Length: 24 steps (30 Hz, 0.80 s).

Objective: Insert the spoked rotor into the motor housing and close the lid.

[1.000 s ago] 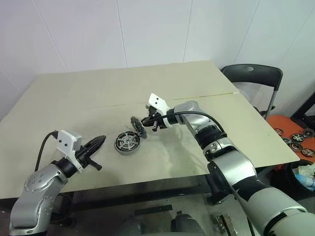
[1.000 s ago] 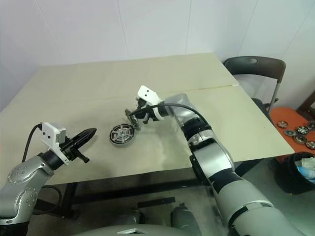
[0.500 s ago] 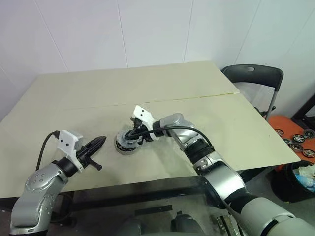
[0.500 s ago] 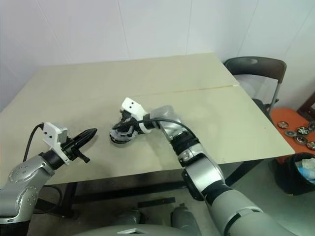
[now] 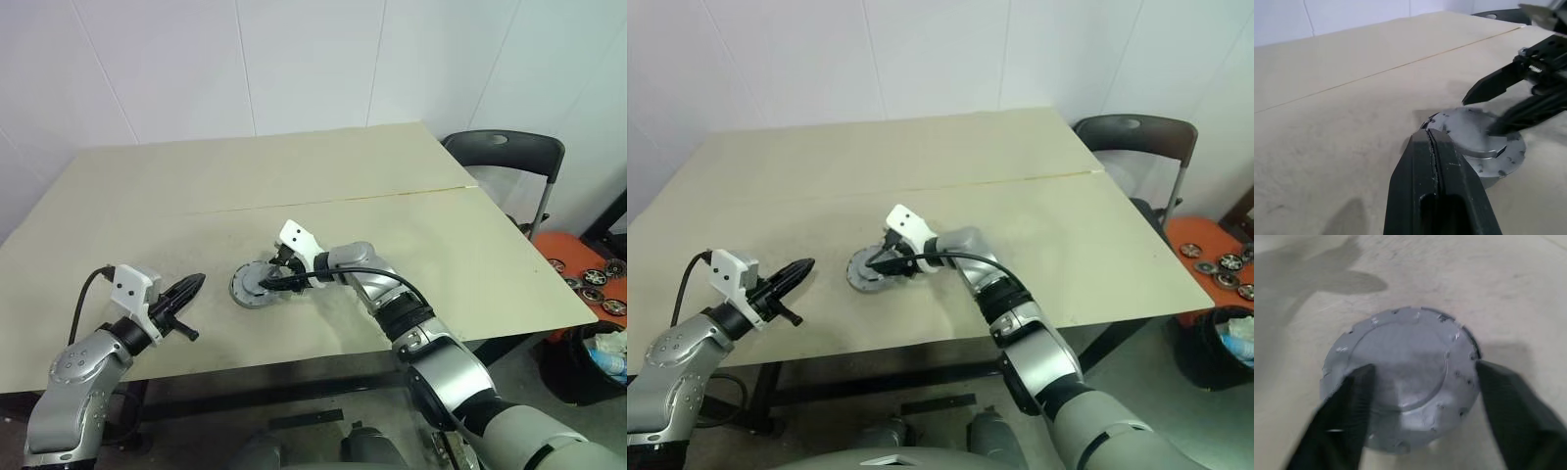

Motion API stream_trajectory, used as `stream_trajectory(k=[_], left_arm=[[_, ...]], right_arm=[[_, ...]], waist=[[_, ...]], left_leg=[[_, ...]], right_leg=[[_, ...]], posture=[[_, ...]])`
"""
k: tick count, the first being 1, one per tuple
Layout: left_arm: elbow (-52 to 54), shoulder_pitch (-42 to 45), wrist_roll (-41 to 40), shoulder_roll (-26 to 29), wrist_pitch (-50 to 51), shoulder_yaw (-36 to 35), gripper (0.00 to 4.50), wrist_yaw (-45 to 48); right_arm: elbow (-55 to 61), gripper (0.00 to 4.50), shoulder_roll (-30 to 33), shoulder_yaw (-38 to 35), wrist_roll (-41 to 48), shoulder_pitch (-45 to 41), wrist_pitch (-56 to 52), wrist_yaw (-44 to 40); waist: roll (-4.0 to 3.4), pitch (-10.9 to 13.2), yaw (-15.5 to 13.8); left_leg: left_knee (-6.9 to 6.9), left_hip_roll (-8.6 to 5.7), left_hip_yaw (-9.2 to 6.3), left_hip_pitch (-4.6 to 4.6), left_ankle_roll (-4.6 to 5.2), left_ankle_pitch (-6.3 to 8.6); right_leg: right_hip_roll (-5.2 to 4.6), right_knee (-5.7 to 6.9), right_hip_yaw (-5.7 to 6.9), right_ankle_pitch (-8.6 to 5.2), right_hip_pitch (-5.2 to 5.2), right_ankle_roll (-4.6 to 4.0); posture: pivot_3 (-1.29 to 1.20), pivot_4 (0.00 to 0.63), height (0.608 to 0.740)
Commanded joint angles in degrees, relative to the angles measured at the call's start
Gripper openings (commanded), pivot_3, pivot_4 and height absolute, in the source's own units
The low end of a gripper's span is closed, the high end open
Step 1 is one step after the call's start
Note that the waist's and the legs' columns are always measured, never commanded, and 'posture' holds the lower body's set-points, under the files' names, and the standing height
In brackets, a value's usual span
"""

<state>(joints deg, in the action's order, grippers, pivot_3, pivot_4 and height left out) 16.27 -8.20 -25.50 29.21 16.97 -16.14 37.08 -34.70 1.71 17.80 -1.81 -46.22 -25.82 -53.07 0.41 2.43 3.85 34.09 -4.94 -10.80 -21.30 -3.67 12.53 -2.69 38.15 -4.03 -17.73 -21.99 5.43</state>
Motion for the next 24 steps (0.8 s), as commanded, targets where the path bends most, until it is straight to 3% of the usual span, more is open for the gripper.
stream_trajectory(k=[1,13,24], left_arm=[[0.24,1.06,0.53,-0.18,-1.39,0.62,0.00,-0.06],[-0.58,0.15,1.16,-0.31,-2.51,0.81,0.00,0.25],[-0.54,0.87,1.43,-0.34,-2.47,1.48,0.00,-0.12]], right_arm=[[3.79,4.48,-0.23,1.08,2.11,1.94,-1.95,-2.77],[-0.05,4.48,-3.65,0.53,0.51,1.20,4.69,5.82],[-3.94,4.48,-3.30,5.56,-4.99,1.87,6.07,9.89]], waist=[[0.00,0.00,0.05],[0.00,0.00,0.05],[-0.03,0.00,0.03]], left_leg=[[0.00,0.00,0.00,0.00,0.00,0.00],[0.00,0.01,0.00,-0.01,0.00,0.00],[0.00,0.02,0.00,0.27,0.00,0.00]], right_leg=[[0.00,0.00,0.00,0.00,0.01,0.00],[0.01,0.01,0.00,0.00,-0.03,0.00],[0.02,0.02,0.00,0.00,0.24,-0.01]], posture=[[0.00,0.000,0.740],[0.00,0.000,0.740],[0.00,0.000,0.740]])
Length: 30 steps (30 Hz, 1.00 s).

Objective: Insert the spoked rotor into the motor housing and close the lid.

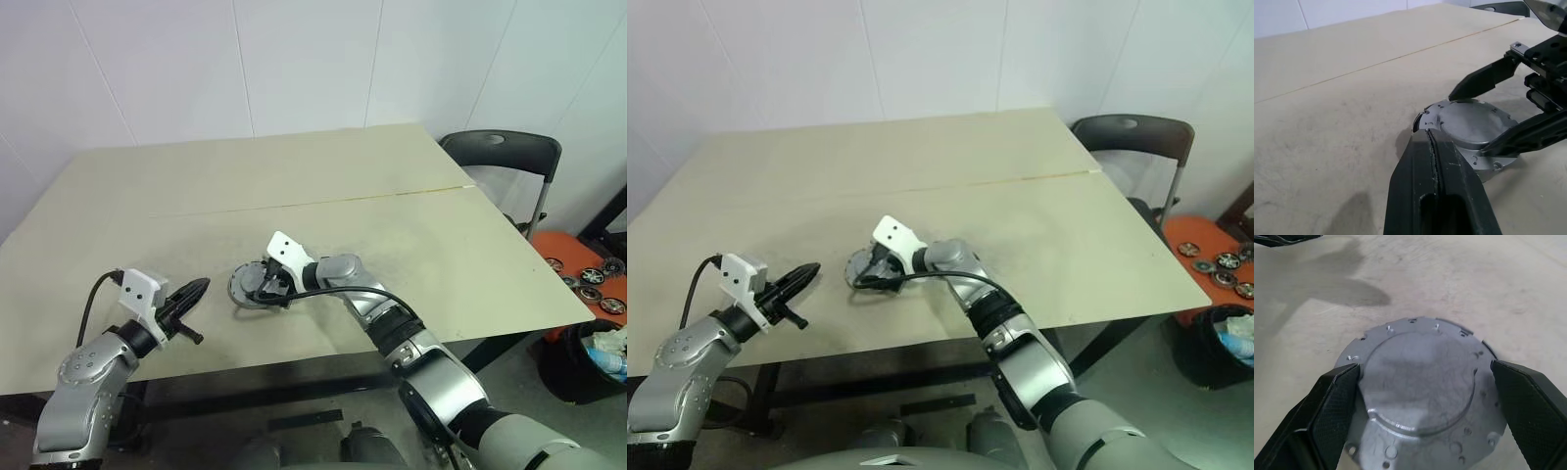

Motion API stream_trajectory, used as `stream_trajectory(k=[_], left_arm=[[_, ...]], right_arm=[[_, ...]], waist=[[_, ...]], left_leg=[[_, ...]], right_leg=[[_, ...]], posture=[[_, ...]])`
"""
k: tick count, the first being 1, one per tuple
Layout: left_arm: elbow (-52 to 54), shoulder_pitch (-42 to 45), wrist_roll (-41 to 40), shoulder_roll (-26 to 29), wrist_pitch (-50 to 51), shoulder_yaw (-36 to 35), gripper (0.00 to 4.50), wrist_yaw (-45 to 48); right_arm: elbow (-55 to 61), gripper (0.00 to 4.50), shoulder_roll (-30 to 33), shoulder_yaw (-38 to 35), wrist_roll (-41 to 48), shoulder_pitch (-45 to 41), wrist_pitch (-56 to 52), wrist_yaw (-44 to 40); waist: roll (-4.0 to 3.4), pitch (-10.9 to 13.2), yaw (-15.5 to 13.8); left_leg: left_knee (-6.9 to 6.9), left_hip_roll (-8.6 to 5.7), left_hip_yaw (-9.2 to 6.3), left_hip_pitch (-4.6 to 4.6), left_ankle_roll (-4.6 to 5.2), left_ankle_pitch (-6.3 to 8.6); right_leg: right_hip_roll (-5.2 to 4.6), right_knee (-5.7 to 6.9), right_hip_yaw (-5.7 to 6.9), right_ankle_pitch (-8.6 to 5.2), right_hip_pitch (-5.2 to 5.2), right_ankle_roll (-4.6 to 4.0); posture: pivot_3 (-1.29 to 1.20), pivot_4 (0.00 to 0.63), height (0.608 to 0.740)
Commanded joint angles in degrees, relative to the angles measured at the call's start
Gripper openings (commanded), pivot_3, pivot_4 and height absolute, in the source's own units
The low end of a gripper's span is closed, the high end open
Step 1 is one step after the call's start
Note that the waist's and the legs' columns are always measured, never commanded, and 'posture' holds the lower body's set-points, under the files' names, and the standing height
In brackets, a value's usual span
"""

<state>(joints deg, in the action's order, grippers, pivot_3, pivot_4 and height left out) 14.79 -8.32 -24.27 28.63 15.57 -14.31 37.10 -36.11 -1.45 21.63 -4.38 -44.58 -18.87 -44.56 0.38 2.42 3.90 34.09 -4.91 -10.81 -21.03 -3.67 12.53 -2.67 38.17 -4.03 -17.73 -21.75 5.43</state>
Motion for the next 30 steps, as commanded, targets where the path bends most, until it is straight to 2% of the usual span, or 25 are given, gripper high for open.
stream_trajectory(k=[1,4,6,9,15,24,30], left_arm=[[0.95,1.02,0.25,0.24,-1.04,-0.25,0.00,-0.20],[1.26,1.02,0.39,0.20,-0.95,-0.10,0.00,-0.46],[1.57,1.01,0.42,0.26,-0.80,-0.14,0.00,-0.68],[2.03,1.02,0.43,0.40,-0.52,-0.16,0.00,-1.02],[2.86,1.05,0.33,0.66,0.16,-0.14,0.00,-1.68],[2.78,1.46,0.97,0.83,0.66,0.57,0.00,-2.14],[2.72,1.19,0.23,0.99,0.09,-0.43,0.00,-1.47]], right_arm=[[-2.72,4.48,-0.21,2.11,-2.61,0.37,-0.86,1.55],[-2.20,4.48,-0.86,2.35,-2.20,0.74,-1.44,1.49],[-1.79,4.09,-1.25,2.22,-1.86,0.70,-1.85,1.41],[-1.22,3.26,-1.45,2.36,-1.80,0.71,-2.18,1.18],[-1.09,3.24,-1.97,1.56,-1.40,-0.02,-2.28,1.61],[-4.36,3.24,-6.15,-9.23,7.11,-4.05,-7.72,4.27],[-6.61,3.24,-5.68,-8.64,6.06,-4.70,-6.65,5.28]], waist=[[-0.03,0.02,-0.02],[-0.05,0.02,0.00],[-0.05,0.02,0.02],[-0.04,0.02,-0.01],[-0.04,0.02,0.01],[-0.08,0.05,0.01],[-0.09,0.06,-0.03]], left_leg=[[-0.02,0.00,0.00,0.16,0.00,0.00],[-0.11,0.00,0.02,0.69,-0.01,0.02],[-0.08,0.04,0.00,0.70,-0.01,0.02],[-0.08,0.09,-0.02,0.71,-0.01,0.01],[-0.11,0.10,-0.01,0.67,-0.01,0.01],[-0.14,0.16,-0.01,0.59,-0.01,0.01],[-0.18,0.14,0.00,0.55,-0.01,0.02]], right_leg=[[0.00,-0.02,0.00,-0.01,0.17,-0.01],[-0.02,-0.09,-0.01,-0.17,0.64,-0.14],[-0.02,-0.09,-0.01,-0.27,0.64,-0.02],[0.00,-0.08,-0.01,-0.24,0.63,-0.05],[0.00,-0.09,-0.02,-0.14,0.57,-0.19],[0.05,-0.09,-0.01,-0.14,0.49,-0.20],[0.02,-0.16,-0.01,-0.14,0.47,-0.20]], posture=[[0.00,0.000,0.740],[0.00,0.000,0.740],[0.00,0.000,0.740],[0.00,0.000,0.740],[0.00,0.000,0.740],[0.00,0.000,0.740],[0.00,0.000,0.740]])
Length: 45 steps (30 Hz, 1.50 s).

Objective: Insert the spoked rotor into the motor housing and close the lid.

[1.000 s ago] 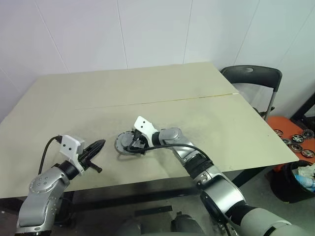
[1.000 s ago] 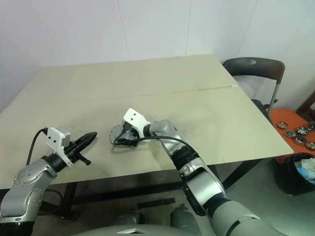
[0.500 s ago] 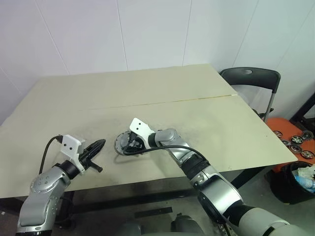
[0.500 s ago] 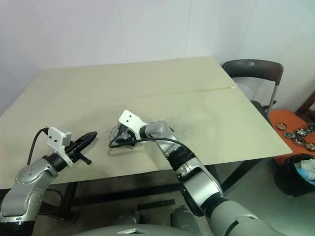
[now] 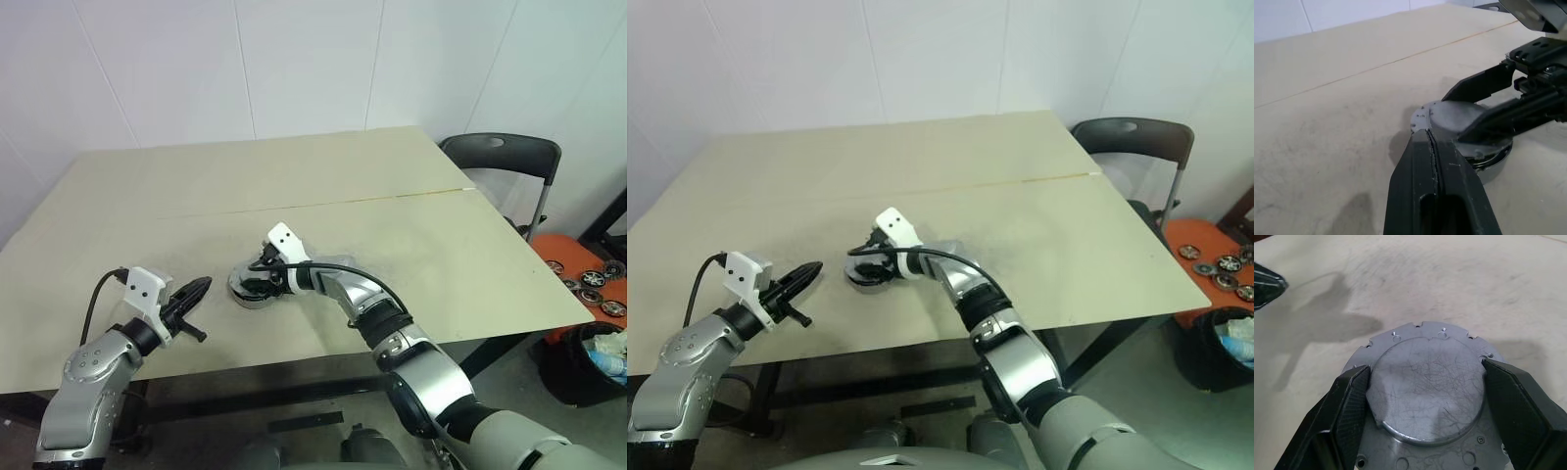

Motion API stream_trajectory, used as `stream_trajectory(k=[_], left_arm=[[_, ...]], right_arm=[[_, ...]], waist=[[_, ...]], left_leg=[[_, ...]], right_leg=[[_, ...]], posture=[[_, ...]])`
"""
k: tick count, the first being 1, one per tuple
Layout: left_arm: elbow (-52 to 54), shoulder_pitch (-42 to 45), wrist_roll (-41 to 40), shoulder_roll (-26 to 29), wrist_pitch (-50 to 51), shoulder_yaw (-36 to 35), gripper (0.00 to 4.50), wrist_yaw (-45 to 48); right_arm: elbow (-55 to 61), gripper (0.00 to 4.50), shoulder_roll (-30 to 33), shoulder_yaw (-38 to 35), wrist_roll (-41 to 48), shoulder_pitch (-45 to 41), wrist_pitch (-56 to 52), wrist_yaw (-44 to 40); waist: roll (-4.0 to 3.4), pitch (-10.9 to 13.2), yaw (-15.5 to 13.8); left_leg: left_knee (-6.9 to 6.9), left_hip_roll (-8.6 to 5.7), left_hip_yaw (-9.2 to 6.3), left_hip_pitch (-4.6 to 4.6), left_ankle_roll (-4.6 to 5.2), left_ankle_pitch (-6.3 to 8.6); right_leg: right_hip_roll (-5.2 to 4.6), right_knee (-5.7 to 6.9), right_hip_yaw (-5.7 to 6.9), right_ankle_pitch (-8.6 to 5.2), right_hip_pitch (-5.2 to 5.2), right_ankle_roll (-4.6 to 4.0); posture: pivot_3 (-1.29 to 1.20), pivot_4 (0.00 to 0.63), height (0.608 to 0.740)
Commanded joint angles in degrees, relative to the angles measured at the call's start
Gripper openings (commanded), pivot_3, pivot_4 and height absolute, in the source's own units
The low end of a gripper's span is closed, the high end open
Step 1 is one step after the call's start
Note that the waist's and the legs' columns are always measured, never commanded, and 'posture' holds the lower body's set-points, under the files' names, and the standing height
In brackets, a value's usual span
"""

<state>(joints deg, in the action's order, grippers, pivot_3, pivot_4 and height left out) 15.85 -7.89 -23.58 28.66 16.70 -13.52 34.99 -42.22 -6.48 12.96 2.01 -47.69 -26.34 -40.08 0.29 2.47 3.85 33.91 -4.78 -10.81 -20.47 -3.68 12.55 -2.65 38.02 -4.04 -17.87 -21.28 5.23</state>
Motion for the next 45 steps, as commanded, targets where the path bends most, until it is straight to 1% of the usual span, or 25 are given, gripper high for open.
stream_trajectory(k=[1,6,10,15,25,32,37,40,42,45], left_arm=[[1.80,0.47,-0.57,1.03,-1.12,-1.41,0.00,0.83],[2.19,-0.17,-0.86,1.23,-1.10,-1.99,0.00,1.29],[2.18,-0.27,-0.83,1.23,-1.08,-1.98,0.00,1.38],[1.68,-0.52,-0.74,1.11,-1.48,-1.79,0.00,1.59],[0.42,-0.30,-0.23,0.92,-2.46,-1.37,0.00,2.14],[1.94,-0.06,-0.37,1.08,-1.22,-1.17,0.00,1.29],[2.33,1.00,-0.21,0.92,-0.23,-0.26,0.00,0.43],[1.29,3.52,0.16,0.63,0.05,1.48,0.00,0.44],[0.37,5.36,0.42,0.39,0.13,2.73,0.00,0.65],[-2.16,8.54,1.25,-0.43,0.00,5.05,0.00,1.06]], right_arm=[[-0.57,3.24,-0.34,1.02,-1.30,-1.44,1.39,1.02],[-1.42,3.24,-0.03,3.43,-3.39,-1.05,2.42,0.92],[-0.37,3.24,0.06,5.59,-3.57,0.14,0.25,-3.02],[2.72,3.24,-0.23,4.79,-1.44,1.01,-3.32,-5.99],[1.49,3.24,1.70,7.88,-6.46,1.57,0.65,-3.03],[0.22,3.24,2.72,9.52,-8.57,2.03,3.09,-1.75],[-0.77,3.24,2.87,9.42,-8.62,2.02,3.85,-1.13],[-2.47,3.24,2.71,8.82,-8.38,1.70,3.72,-0.45],[-2.98,3.24,2.43,8.31,-7.47,1.78,2.59,-1.55],[-3.41,3.24,2.45,8.61,-7.85,1.96,2.35,-1.62]], waist=[[0.00,0.00,0.03],[-0.01,0.01,0.06],[-0.04,0.02,0.07],[0.00,0.00,0.14],[0.01,-0.01,0.10],[0.00,0.00,0.10],[0.00,-0.01,0.08],[-0.01,-0.01,0.02],[-0.01,-0.02,0.00],[-0.17,-0.14,0.02]], left_leg=[[0.00,0.00,0.00,0.00,0.00,0.00],[0.00,0.01,0.00,0.01,0.00,0.00],[0.00,0.01,0.00,0.03,0.00,0.00],[-0.09,0.02,0.01,0.02,-0.01,0.01],[-0.45,0.06,0.02,0.07,-0.01,0.01],[-0.43,0.06,0.01,0.11,-0.01,0.00],[-0.43,0.07,0.01,0.13,-0.01,0.00],[-0.43,0.07,0.00,0.16,-0.01,0.00],[-0.42,0.08,-0.01,0.18,-0.02,0.00],[-0.38,0.08,-0.01,0.20,-0.02,-0.01]], right_leg=[[0.00,0.00,0.00,0.00,0.00,0.00],[0.00,0.00,0.00,-0.01,0.00,0.00],[0.00,0.00,0.00,-0.03,0.01,0.01],[0.00,-0.04,-0.02,-0.05,-0.02,0.04],[-0.01,-0.13,-0.01,-0.07,-0.08,-0.09],[0.00,-0.13,-0.01,-0.12,-0.05,-0.05],[0.01,-0.12,-0.01,-0.13,-0.04,-0.04],[0.01,-0.11,-0.01,-0.16,-0.02,0.00],[0.02,-0.08,0.02,-0.20,0.00,0.06],[0.02,-0.05,0.02,-0.21,0.02,0.07]], posture=[[0.00,0.000,0.740],[0.00,0.000,0.740],[0.00,0.000,0.740],[0.00,0.000,0.740],[0.00,0.000,0.740],[0.00,0.000,0.740],[0.00,0.000,0.740],[0.00,0.000,0.740],[0.00,0.000,0.740],[0.00,0.000,0.740]])
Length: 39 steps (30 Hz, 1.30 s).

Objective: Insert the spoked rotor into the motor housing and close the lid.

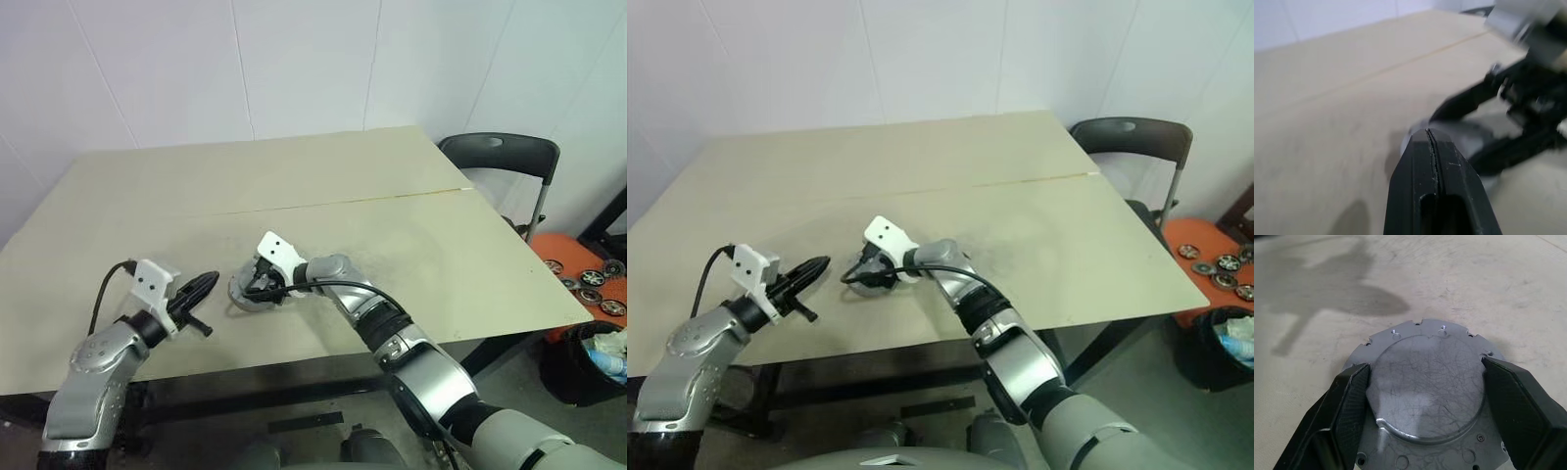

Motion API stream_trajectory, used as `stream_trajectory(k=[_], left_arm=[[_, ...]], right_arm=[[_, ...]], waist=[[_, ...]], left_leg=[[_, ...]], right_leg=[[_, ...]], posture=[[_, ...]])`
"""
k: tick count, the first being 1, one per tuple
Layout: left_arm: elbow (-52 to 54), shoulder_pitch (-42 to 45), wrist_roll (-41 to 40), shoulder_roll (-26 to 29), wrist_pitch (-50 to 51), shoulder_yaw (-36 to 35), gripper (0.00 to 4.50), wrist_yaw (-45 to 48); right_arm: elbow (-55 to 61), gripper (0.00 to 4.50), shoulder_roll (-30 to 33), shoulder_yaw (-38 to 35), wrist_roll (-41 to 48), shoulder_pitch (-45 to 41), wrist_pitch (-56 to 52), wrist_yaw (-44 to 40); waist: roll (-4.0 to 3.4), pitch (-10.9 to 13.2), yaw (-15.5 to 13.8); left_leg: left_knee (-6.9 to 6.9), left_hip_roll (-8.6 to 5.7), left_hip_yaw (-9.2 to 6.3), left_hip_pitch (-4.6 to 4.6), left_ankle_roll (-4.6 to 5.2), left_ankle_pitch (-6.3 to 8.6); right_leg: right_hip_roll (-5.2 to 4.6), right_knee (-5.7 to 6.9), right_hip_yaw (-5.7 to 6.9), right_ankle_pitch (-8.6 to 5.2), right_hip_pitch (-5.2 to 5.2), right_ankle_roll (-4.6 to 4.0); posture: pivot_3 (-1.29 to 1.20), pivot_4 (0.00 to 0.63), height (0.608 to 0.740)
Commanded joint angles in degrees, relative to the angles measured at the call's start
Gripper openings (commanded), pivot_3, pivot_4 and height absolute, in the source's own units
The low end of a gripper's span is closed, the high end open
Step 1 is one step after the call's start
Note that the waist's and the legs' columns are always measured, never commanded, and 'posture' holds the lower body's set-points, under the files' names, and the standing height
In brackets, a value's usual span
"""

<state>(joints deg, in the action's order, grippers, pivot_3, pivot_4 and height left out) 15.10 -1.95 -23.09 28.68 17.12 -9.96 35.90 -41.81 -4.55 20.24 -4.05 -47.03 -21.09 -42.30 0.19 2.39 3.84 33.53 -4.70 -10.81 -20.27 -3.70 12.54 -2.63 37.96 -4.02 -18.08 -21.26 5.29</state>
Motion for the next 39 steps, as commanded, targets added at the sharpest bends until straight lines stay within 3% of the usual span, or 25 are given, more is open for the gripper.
stream_trajectory(k=[1,11,14,18,22,31,39], left_arm=[[-2.69,3.78,0.96,-0.84,-0.49,2.13,0.00,0.30],[-27.82,11.91,6.49,-4.52,-3.92,9.82,0.00,5.60],[-32.58,12.00,8.94,-3.97,-2.67,13.25,0.00,8.09],[-32.60,12.09,10.02,-3.74,-1.91,14.34,0.00,8.58],[-31.88,12.07,10.89,-3.16,-1.22,14.73,0.00,8.19],[-28.35,10.90,10.71,-2.24,0.34,14.43,0.00,8.36],[-26.74,10.64,11.11,-1.88,0.88,14.68,0.00,8.33]], right_arm=[[-4.06,3.24,0.46,1.27,-1.81,1.21,-2.80,0.68],[-3.52,3.24,0.58,0.90,-1.74,0.69,-2.99,0.90],[-3.33,3.24,0.73,0.60,-1.61,0.37,-3.12,1.20],[-2.89,3.24,1.06,0.26,-1.32,0.28,-3.05,1.38],[0.11,4.47,1.42,1.21,-0.66,1.55,-3.65,-1.47],[2.28,4.47,2.16,-5.68,6.70,-2.02,-8.38,-7.66],[1.62,4.47,9.61,-10.83,12.22,-7.17,-14.34,-15.45]], waist=[[-0.11,-0.09,0.00],[-0.22,-0.32,-0.06],[-0.69,-0.81,-0.53],[-0.90,-1.03,-0.90],[-0.88,-1.08,-1.29],[-0.84,-1.09,-1.30],[-0.84,-1.01,-1.34]], left_leg=[[0.01,0.00,0.01,0.00,0.00,0.00],[0.01,0.00,-0.03,-0.02,0.00,-0.01],[0.09,-0.02,-0.08,0.06,0.00,-0.01],[0.18,-0.05,-0.06,0.26,-0.06,0.03],[0.17,-0.05,-0.07,0.28,-0.17,0.10],[0.03,-0.06,-0.06,0.04,-0.02,0.01],[-0.31,-0.04,-0.06,-0.09,-0.01,0.00]], right_leg=[[0.00,0.00,-0.01,0.00,0.00,0.00],[0.03,0.00,0.01,0.08,-0.03,0.15],[0.00,0.00,0.08,0.00,0.13,0.04],[-0.06,-0.02,0.06,-0.06,0.40,0.00],[-0.07,-0.03,0.05,-0.07,0.40,0.00],[-0.08,-0.19,0.05,-0.06,0.20,0.03],[-0.08,-0.37,0.06,0.06,-0.04,0.21]], posture=[[0.00,0.000,0.740],[0.00,0.000,0.740],[0.00,0.000,0.740],[0.00,0.000,0.740],[0.00,0.000,0.740],[0.00,0.000,0.740],[0.00,0.000,0.740]])
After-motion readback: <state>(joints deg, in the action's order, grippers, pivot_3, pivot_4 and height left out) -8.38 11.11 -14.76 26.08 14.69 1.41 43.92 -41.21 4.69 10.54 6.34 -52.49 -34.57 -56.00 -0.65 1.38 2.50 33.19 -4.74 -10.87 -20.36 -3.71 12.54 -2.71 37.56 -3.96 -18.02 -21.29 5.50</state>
